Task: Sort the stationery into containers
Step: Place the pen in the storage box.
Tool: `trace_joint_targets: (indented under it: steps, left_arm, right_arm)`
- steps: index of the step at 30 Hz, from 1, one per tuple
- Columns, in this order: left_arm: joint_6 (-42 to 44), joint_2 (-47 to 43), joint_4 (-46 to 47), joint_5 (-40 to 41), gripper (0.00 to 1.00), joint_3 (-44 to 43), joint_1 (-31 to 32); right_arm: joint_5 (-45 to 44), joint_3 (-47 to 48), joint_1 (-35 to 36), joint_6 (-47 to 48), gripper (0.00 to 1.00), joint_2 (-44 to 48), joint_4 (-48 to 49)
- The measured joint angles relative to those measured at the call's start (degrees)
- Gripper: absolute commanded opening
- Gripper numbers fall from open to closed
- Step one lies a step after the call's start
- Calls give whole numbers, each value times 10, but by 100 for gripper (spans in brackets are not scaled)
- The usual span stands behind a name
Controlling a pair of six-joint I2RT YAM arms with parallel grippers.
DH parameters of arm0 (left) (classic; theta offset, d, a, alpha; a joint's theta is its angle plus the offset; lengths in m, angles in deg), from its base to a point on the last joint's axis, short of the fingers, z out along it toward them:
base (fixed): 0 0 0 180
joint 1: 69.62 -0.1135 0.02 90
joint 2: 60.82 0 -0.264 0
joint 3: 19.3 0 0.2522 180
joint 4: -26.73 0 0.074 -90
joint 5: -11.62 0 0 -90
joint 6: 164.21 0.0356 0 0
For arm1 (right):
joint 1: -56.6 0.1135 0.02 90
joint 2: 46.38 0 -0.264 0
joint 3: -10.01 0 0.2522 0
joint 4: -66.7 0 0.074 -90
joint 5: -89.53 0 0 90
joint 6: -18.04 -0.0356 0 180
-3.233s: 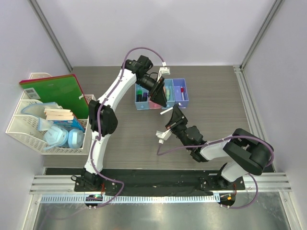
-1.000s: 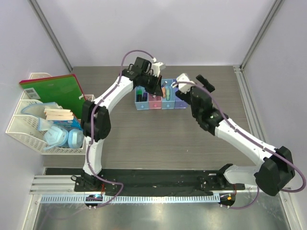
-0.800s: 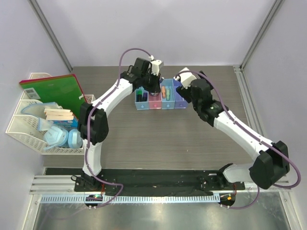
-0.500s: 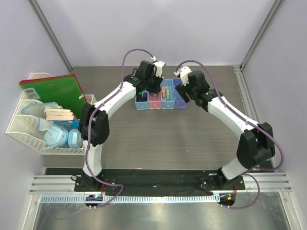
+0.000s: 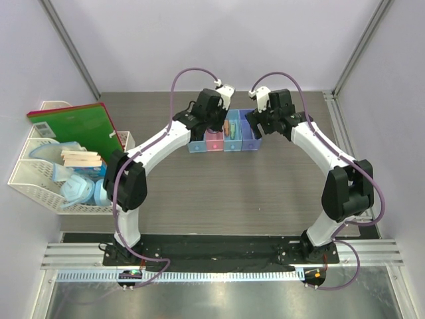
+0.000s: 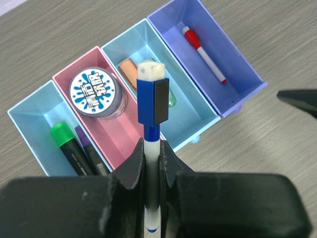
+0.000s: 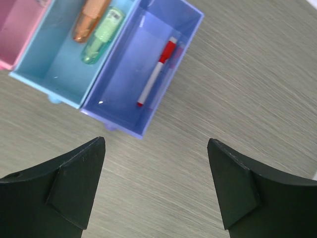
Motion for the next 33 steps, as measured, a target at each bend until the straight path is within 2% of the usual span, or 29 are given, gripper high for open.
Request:
trace_joint_targets:
  steps: [10,19,33]
  left_arm:
    - [11,0,18,43,0,15,5]
    - [19,0,42,49,0,22,5]
    - [-3,61,44,32,0,-38,5]
  right_arm:
    - [70,25,-3,0,89,-3,-30]
    - [93,31,-3,11,89,-17,-47]
    - [97,31,-10,24,89,-23,-50]
